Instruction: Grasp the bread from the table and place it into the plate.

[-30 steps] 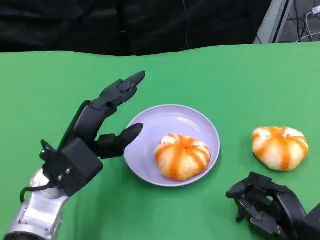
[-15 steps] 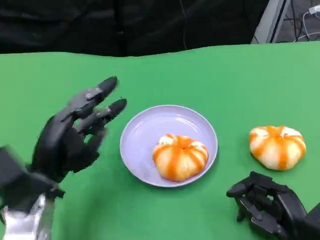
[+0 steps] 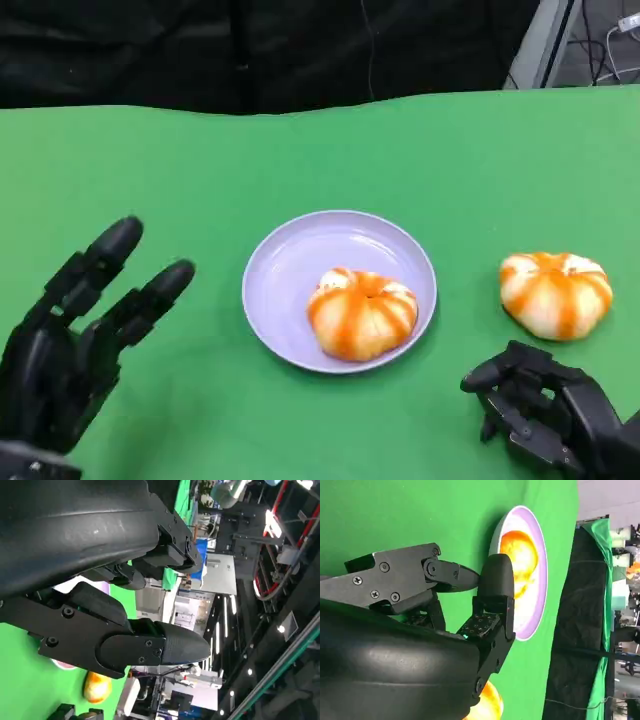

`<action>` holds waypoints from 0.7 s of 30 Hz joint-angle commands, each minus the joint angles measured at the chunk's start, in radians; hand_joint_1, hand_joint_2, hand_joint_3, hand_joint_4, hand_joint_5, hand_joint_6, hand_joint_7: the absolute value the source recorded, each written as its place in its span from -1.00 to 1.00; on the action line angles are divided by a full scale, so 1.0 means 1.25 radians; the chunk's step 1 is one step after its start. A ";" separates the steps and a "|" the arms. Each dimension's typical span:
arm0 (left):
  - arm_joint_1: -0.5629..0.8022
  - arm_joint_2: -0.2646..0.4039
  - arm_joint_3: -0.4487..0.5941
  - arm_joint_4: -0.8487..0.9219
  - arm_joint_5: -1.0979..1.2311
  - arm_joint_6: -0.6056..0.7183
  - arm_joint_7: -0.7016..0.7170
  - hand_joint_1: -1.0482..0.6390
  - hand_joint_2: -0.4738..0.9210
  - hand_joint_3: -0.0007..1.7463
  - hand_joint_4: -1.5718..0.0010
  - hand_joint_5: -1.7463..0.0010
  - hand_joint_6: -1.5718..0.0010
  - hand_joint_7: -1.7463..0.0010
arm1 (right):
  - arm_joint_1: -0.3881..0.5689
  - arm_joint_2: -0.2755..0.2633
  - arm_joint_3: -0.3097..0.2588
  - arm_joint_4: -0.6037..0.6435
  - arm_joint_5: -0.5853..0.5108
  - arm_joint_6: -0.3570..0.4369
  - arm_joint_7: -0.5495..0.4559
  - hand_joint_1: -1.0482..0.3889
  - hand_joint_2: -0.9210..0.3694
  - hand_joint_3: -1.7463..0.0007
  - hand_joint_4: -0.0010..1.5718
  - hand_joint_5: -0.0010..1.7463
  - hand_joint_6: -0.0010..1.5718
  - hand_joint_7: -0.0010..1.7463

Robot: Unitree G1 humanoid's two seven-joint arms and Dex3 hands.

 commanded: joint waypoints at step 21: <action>0.006 -0.008 0.139 0.065 -0.014 0.045 0.029 0.54 0.77 0.08 0.08 1.00 0.26 1.00 | -0.007 -0.015 -0.012 0.015 0.005 -0.001 0.003 0.06 -1.00 0.48 -0.18 1.00 -0.08 0.31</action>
